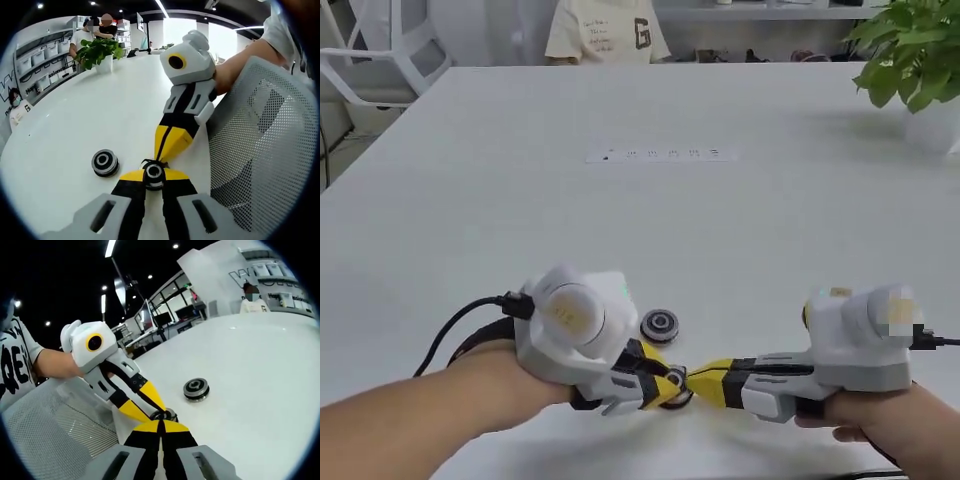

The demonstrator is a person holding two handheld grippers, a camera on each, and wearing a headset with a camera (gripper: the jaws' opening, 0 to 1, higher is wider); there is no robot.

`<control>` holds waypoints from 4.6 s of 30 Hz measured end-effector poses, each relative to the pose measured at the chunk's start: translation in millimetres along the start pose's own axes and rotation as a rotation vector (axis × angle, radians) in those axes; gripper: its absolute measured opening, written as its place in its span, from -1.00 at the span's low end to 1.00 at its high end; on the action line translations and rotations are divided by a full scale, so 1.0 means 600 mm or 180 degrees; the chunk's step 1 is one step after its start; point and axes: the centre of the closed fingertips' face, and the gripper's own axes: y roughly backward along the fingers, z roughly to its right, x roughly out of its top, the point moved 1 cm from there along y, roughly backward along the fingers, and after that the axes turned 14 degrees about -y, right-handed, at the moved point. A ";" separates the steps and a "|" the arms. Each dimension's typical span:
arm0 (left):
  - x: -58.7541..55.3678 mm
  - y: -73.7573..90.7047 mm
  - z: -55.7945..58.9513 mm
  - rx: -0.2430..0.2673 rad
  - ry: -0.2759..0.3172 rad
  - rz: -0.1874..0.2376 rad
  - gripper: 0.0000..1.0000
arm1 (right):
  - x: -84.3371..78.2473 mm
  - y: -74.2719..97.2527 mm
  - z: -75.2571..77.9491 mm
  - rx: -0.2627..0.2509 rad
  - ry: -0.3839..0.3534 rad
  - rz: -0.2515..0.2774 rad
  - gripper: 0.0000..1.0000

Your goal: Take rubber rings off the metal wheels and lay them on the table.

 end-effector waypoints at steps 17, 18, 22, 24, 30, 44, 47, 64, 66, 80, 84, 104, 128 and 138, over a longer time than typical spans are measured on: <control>0.001 -0.002 -0.001 0.0025 0.0017 0.0038 -0.86 | 0.006 -0.003 -0.014 0.0129 0.0216 0.0032 -1.00; 0.001 -0.002 -0.001 0.0026 0.0018 0.0044 -0.86 | 0.006 -0.003 -0.013 0.0122 0.0211 0.0026 -1.00; 0.002 -0.003 -0.002 0.0022 -0.0002 0.0069 -0.85 | 0.005 -0.002 -0.007 0.0085 0.0210 0.0025 -1.00; 0.002 -0.003 -0.002 0.0014 -0.0007 0.0066 -0.85 | 0.004 -0.001 -0.005 0.0079 0.0199 0.0027 -1.00; 0.005 -0.001 0.000 -0.0037 -0.0043 0.0055 -0.81 | 0.006 0.001 -0.008 0.0104 0.0180 0.0038 -1.00; 0.033 0.041 0.001 -0.0068 -0.0086 0.0228 -0.60 | 0.019 0.008 -0.014 0.0187 0.0140 0.0084 -1.00; 0.037 0.056 -0.001 -0.0039 -0.0051 0.0280 -0.55 | 0.024 0.008 -0.018 0.0209 0.0149 0.0088 -1.00; 0.030 0.128 -0.011 0.0149 0.0008 0.0367 -0.23 | 0.052 -0.005 -0.038 0.0331 0.0315 -0.0022 -1.00; 0.029 0.136 -0.012 0.0174 0.0013 0.0368 -0.18 | 0.056 -0.009 -0.040 0.0348 0.0350 -0.0055 -1.00; 0.003 0.188 -0.023 0.0427 0.0130 0.0380 0.03 | 0.062 -0.051 -0.068 0.0521 0.0538 -0.0351 -1.00; -0.008 0.203 -0.023 0.0484 0.0181 0.0361 0.07 | 0.055 -0.066 -0.076 0.0578 0.0603 -0.0476 -1.00; -0.032 0.239 -0.029 0.0683 0.0341 0.0349 0.19 | 0.020 -0.125 -0.070 0.0548 0.0796 -0.0899 -1.00; -0.031 0.226 -0.028 0.0593 0.0336 0.0324 0.20 | 0.040 -0.103 -0.042 0.0325 0.1054 -0.0718 -0.55; -0.020 0.202 -0.023 0.0451 0.0277 0.0301 0.18 | 0.052 -0.072 -0.036 0.0256 0.1026 -0.0540 -0.50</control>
